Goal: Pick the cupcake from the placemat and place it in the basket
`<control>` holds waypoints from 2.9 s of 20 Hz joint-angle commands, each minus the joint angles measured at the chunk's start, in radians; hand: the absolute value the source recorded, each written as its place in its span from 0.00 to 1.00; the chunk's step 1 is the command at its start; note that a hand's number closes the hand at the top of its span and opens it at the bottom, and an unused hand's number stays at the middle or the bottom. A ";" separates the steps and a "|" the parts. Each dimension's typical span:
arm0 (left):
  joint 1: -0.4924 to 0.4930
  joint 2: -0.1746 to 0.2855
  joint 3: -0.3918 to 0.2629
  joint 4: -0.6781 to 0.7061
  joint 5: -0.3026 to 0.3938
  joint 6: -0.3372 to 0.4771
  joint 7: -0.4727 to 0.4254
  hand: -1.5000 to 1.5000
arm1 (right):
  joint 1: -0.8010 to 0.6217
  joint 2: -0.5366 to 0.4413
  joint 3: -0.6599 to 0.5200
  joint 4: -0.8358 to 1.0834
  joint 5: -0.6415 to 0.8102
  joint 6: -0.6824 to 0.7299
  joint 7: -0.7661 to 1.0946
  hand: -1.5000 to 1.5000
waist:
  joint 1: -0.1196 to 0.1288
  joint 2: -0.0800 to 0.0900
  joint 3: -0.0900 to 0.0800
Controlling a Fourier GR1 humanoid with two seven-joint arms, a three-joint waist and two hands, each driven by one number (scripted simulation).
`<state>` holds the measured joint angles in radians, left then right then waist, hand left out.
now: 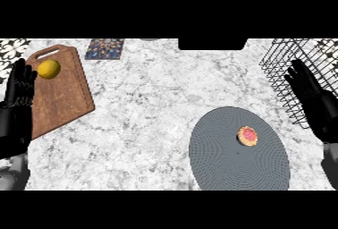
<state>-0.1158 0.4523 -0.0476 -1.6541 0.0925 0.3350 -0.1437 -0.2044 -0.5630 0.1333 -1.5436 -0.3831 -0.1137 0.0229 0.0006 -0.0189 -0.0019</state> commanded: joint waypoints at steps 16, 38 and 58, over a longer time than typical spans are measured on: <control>-0.033 -0.021 -0.108 0.211 0.051 -0.144 0.365 0.50 | 0.258 0.384 -0.022 -0.181 0.290 -0.329 -0.654 0.00 | -0.033 0.014 -0.001; -0.067 -0.072 -0.093 0.255 0.010 -0.165 0.359 0.50 | 0.662 -0.282 -0.160 -0.811 0.412 0.109 0.318 0.00 | -0.011 0.017 0.001; -0.107 -0.120 0.014 0.285 -0.070 -0.269 0.359 0.50 | 0.483 0.109 -0.070 -0.605 0.755 0.183 0.313 0.00 | -0.001 0.019 0.002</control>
<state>-0.2018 0.3336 -0.0602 -1.3749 0.0298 0.0880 0.2014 0.3351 -0.5152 -0.0023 -2.1682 0.3015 0.0490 0.2939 -0.0023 -0.0001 0.0000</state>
